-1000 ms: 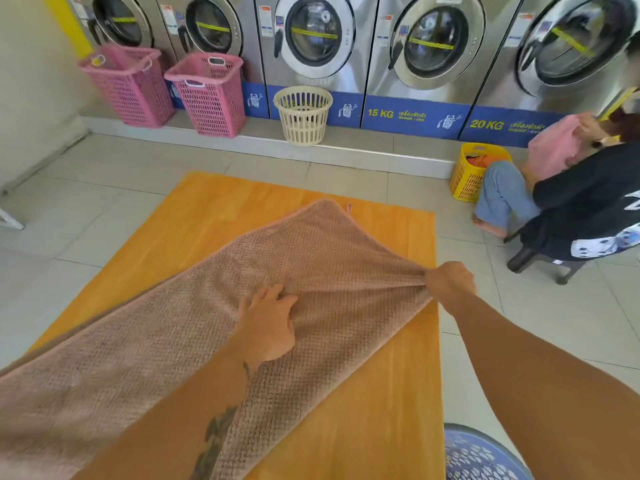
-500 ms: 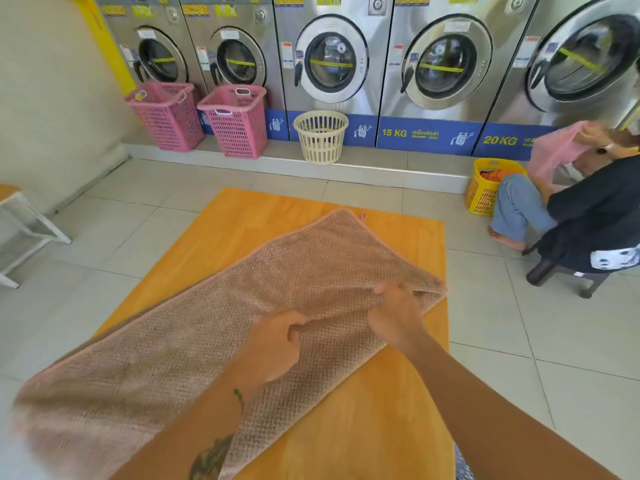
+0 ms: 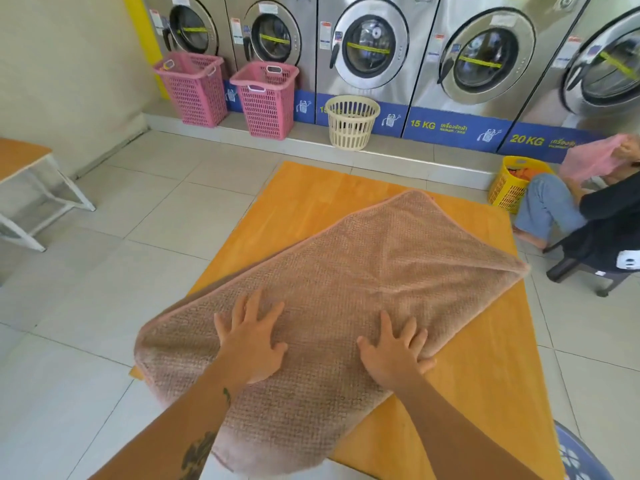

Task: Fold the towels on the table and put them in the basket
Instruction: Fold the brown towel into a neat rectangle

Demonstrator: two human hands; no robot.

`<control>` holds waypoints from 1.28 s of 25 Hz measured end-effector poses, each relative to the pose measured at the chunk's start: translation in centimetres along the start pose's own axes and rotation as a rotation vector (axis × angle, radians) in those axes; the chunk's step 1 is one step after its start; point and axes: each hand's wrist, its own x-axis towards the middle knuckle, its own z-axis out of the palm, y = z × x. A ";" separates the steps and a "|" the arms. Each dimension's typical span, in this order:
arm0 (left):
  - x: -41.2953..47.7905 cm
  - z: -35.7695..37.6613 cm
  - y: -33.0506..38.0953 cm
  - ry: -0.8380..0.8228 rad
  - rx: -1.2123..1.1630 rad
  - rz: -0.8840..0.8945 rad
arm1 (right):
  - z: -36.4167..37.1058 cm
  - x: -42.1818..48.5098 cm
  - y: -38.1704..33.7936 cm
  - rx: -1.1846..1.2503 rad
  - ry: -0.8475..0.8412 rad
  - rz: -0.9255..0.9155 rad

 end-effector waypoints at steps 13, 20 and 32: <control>3.9 1.0 6.7 -0.157 -0.120 -0.173 | -8.3 12.8 1.3 -0.353 -0.018 -0.140; 7.8 1.2 10.1 -0.109 -0.081 -0.259 | -14.8 16.8 5.3 0.020 0.532 -0.085; 9.2 0.4 12.5 -0.098 -0.042 -0.305 | -19.8 29.4 2.7 -0.105 0.043 -0.285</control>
